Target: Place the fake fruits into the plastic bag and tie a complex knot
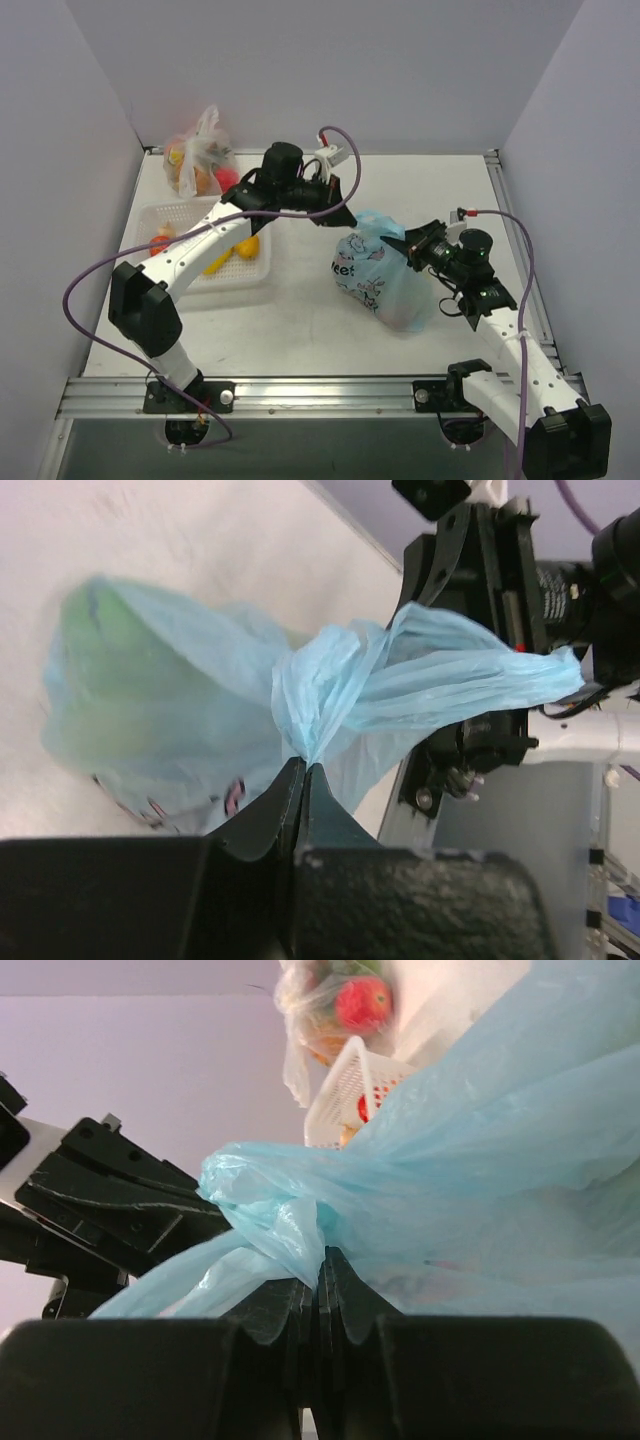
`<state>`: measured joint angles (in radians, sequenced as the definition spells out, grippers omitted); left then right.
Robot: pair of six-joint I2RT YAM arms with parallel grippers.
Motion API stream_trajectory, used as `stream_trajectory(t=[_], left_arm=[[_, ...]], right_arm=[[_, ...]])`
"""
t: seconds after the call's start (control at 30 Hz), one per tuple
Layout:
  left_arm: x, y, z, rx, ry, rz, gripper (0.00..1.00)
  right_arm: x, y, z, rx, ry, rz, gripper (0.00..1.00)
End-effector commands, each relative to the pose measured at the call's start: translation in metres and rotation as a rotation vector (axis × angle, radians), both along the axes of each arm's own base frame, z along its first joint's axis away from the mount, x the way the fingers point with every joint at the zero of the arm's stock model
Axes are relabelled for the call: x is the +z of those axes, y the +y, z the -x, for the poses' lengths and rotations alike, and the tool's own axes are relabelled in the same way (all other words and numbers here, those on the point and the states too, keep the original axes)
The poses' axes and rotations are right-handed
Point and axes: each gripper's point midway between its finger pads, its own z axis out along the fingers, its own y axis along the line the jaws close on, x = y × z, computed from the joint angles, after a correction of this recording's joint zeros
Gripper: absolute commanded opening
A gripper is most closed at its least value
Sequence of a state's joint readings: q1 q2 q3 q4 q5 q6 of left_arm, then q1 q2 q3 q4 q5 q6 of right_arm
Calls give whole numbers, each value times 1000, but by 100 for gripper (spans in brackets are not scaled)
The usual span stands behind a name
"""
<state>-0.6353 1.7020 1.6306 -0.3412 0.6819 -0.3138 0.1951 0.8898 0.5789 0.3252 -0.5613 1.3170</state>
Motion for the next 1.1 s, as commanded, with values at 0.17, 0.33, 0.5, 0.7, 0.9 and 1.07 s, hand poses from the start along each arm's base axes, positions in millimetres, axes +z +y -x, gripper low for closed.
stream_trajectory(t=[0.17,0.33,0.5,0.7,0.9,1.07], left_arm=[[-84,22,58,39,286,-68,0],[-96,8,65,8,319,-31,0],[-109,-9,67,5,368,-16,0],[-80,-13,50,0,296,41,0],[-59,-11,50,-8,247,67,0],[-57,-11,51,-11,243,70,0]], right_arm=[[-47,-8,15,-17,61,45,0],[-59,-7,23,8,52,82,0],[-55,-2,24,56,4,98,0],[-51,0,47,258,-140,356,58],[-54,-22,56,332,-335,667,88],[-63,-20,51,407,-430,826,99]])
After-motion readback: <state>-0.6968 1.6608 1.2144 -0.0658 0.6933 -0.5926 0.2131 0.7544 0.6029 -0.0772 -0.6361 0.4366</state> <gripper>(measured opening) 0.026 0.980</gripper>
